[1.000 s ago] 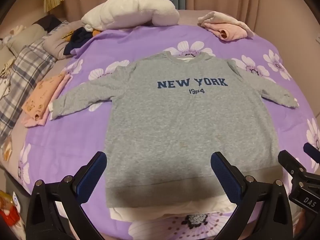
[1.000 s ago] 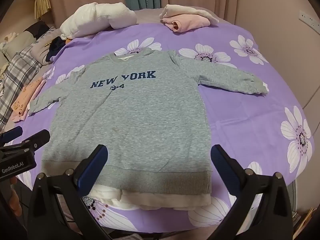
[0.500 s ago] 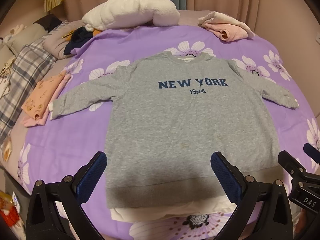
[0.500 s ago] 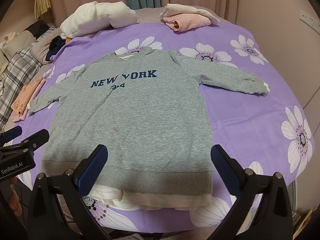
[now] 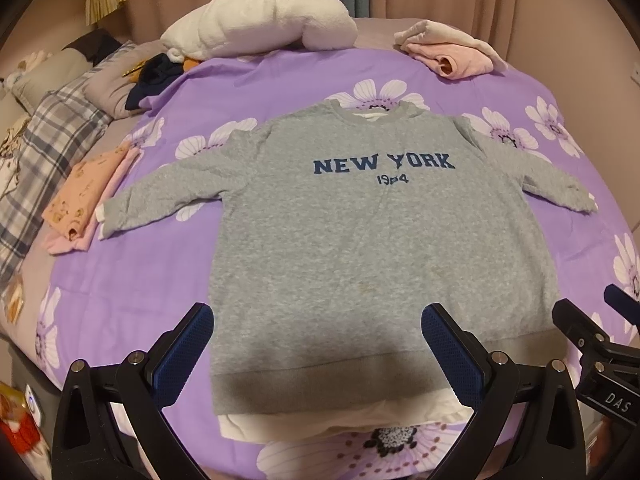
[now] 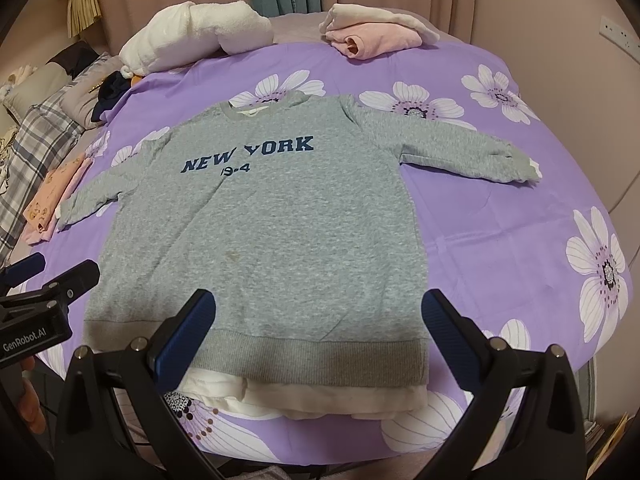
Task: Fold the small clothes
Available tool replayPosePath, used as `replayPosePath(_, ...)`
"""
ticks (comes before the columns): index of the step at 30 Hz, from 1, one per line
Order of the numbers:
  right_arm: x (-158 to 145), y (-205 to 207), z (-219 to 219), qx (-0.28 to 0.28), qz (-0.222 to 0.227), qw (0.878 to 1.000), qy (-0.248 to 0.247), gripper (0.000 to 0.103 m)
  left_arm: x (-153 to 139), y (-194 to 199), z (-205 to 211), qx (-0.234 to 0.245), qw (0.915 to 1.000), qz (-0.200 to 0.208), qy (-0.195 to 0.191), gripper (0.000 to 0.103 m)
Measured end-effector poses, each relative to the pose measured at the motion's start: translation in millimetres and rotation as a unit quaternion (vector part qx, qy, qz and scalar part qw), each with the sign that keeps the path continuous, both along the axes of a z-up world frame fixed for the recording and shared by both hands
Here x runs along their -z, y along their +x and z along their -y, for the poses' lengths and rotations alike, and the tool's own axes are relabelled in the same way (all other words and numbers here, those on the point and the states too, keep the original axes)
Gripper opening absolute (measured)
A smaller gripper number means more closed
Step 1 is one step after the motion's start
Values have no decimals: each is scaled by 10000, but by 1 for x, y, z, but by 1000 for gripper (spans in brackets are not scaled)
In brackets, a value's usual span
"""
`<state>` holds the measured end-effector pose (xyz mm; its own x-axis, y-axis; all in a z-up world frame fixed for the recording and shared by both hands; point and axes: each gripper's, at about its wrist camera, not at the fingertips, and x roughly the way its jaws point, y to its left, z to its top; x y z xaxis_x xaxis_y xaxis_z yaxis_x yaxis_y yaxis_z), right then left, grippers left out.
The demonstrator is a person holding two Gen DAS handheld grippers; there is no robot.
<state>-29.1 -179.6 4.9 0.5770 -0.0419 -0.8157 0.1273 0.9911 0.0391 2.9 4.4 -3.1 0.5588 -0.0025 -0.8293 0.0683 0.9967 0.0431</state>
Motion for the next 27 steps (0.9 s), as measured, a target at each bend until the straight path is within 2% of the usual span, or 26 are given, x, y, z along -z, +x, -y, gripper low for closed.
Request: replayPosePath(27,2,-1,-4,-40,-59,10000,18,103,1,-3,4,83,9999,-60,22,103)
